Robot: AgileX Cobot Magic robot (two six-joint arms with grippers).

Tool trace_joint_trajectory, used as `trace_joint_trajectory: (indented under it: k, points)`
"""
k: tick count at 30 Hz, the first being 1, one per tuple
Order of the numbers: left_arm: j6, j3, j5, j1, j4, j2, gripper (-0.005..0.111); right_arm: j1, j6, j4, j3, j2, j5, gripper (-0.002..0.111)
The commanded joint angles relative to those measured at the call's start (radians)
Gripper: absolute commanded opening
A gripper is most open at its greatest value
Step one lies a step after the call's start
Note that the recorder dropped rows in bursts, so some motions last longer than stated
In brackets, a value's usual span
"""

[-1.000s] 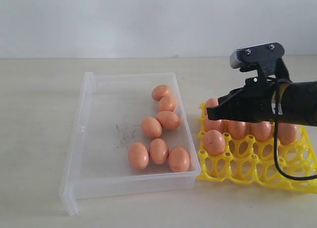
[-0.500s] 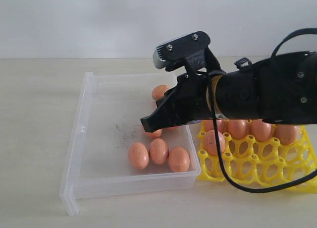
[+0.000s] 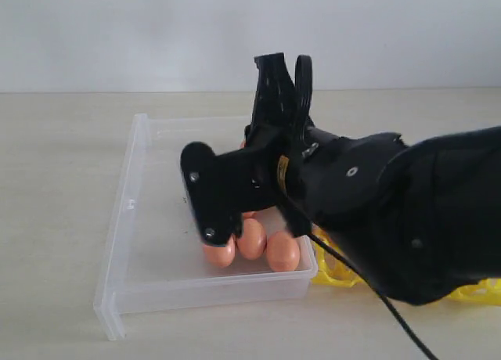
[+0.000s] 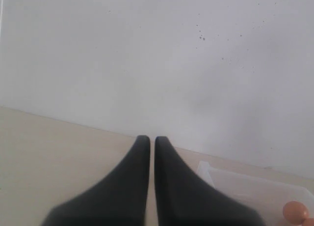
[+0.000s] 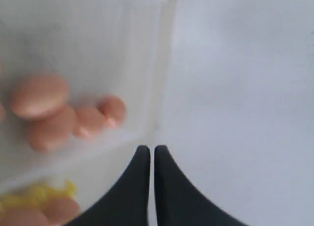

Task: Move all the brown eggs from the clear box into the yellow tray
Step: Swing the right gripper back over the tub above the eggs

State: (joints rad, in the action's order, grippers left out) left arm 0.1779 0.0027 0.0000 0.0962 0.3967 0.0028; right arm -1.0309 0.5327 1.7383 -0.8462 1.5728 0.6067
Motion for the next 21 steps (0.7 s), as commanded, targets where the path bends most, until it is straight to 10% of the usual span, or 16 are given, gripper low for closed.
trace_joint_trajectory:
  k: [1,8,15,21]
  points:
    - [0.007,-0.003,0.0,-0.005,0.003,-0.003,0.004,-0.026,-0.362,0.006,-0.012,0.037,0.377,0.0]
    - [0.007,-0.003,0.0,-0.005,0.003,-0.003,0.004,0.073,-0.197,-0.725,-0.281,0.067,0.363,0.0]
    - [0.007,-0.003,0.0,-0.005,0.003,-0.003,0.004,0.362,-0.636,-1.957,-0.581,0.174,0.345,0.001]
    - [0.007,-0.003,0.0,-0.005,0.003,-0.003,0.004,0.394,-0.653,-1.999,-0.771,0.409,0.372,0.057]
